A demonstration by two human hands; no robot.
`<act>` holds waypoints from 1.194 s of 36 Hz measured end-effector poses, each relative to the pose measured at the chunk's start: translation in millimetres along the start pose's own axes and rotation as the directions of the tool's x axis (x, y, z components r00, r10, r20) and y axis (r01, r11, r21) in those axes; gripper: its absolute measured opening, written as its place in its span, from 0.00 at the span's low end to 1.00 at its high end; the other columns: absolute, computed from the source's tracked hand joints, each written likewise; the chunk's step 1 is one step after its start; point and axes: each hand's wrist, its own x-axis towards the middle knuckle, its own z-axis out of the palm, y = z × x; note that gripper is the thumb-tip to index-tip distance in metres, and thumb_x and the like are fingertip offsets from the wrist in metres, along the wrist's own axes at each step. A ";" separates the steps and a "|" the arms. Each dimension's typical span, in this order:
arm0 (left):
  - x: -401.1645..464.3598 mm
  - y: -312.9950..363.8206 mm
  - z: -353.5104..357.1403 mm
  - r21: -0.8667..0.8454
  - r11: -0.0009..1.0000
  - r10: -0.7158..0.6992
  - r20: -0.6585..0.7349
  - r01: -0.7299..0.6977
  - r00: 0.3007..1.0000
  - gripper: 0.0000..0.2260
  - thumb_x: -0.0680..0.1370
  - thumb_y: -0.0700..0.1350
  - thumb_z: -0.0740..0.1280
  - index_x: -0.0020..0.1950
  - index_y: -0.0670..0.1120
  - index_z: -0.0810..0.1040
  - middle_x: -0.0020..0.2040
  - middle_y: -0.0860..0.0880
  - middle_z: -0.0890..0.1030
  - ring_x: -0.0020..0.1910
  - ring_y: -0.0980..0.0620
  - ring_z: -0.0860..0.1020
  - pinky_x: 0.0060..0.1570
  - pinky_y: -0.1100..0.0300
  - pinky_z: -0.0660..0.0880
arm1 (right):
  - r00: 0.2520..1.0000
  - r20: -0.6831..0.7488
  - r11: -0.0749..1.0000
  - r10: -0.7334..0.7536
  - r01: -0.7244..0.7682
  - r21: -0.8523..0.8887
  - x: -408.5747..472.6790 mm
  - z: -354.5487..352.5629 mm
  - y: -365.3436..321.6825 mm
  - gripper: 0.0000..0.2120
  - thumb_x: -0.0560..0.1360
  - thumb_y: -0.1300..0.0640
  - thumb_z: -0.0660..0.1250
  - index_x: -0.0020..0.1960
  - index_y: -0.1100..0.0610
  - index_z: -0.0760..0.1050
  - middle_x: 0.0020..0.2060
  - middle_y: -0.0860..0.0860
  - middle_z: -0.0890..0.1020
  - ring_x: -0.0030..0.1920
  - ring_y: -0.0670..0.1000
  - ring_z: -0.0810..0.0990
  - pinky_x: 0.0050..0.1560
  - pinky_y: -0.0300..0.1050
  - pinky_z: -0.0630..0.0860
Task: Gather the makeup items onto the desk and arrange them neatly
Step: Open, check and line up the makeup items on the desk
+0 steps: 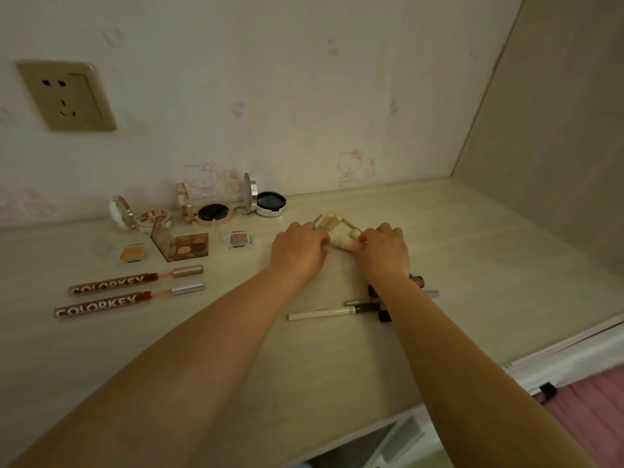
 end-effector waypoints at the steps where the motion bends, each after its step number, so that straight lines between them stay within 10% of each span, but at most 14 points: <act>1: 0.6 0.3 2.6 0.005 1.000 -0.006 0.018 0.006 1.000 0.12 0.79 0.50 0.60 0.61 0.52 0.76 0.59 0.48 0.76 0.58 0.45 0.71 0.51 0.52 0.70 | 1.000 0.008 1.000 -0.005 0.005 -0.014 1.8 1.4 0.5 0.14 0.79 0.57 0.56 0.61 0.57 0.73 0.57 0.55 0.73 0.58 0.56 0.68 0.53 0.46 0.69; 10: 2.2 0.3 5.7 0.025 0.999 -0.028 -0.008 0.028 1.000 0.13 0.80 0.52 0.58 0.62 0.53 0.77 0.59 0.49 0.77 0.58 0.46 0.71 0.53 0.52 0.67 | 0.999 0.027 0.999 -0.036 0.037 -0.028 5.2 0.1 -7.3 0.13 0.79 0.57 0.55 0.60 0.57 0.74 0.55 0.55 0.75 0.57 0.55 0.70 0.53 0.46 0.69; 16: -9.9 -3.7 -6.5 -0.208 0.974 -0.105 -0.050 0.093 0.993 0.13 0.80 0.53 0.58 0.58 0.52 0.80 0.49 0.46 0.81 0.51 0.45 0.75 0.48 0.54 0.71 | 0.991 0.109 0.897 0.071 -0.111 0.427 -4.0 -8.6 -27.0 0.12 0.76 0.51 0.65 0.55 0.55 0.78 0.50 0.52 0.79 0.48 0.51 0.76 0.45 0.44 0.72; 22: -39.5 -16.9 -38.4 -0.738 0.628 -0.330 0.035 0.247 0.943 0.12 0.79 0.50 0.62 0.56 0.48 0.81 0.54 0.49 0.82 0.54 0.52 0.78 0.51 0.62 0.69 | 0.994 0.102 0.642 0.031 -0.098 0.760 -26.4 -20.3 -67.1 0.13 0.74 0.51 0.68 0.55 0.57 0.78 0.45 0.49 0.80 0.40 0.45 0.76 0.30 0.31 0.66; 30: -102.0 -67.2 -69.2 -0.892 0.303 -0.559 0.120 0.337 0.820 0.09 0.77 0.52 0.65 0.55 0.52 0.80 0.56 0.50 0.80 0.58 0.51 0.76 0.63 0.47 0.71 | 0.994 0.056 0.566 -0.095 0.008 0.824 -74.1 -8.2 -145.0 0.13 0.73 0.48 0.70 0.51 0.56 0.76 0.39 0.44 0.77 0.38 0.39 0.73 0.35 0.29 0.66; 39: -194.0 -149.7 -93.0 -0.705 0.607 -0.597 -0.101 0.366 0.796 0.06 0.78 0.50 0.64 0.52 0.49 0.75 0.48 0.53 0.80 0.47 0.55 0.78 0.44 0.64 0.72 | 0.936 0.144 0.549 -0.323 0.061 0.834 -117.1 11.3 -204.8 0.06 0.78 0.50 0.62 0.49 0.50 0.77 0.40 0.45 0.78 0.42 0.46 0.77 0.47 0.42 0.75; 43: -222.4 -170.7 -98.2 -0.448 0.834 -0.464 -0.253 0.322 0.849 0.09 0.76 0.49 0.67 0.54 0.48 0.76 0.49 0.53 0.78 0.46 0.54 0.77 0.45 0.59 0.72 | 0.940 0.188 0.414 -0.284 -0.057 0.908 -129.4 12.4 -219.3 0.15 0.80 0.46 0.57 0.47 0.55 0.76 0.35 0.49 0.79 0.32 0.47 0.74 0.34 0.41 0.71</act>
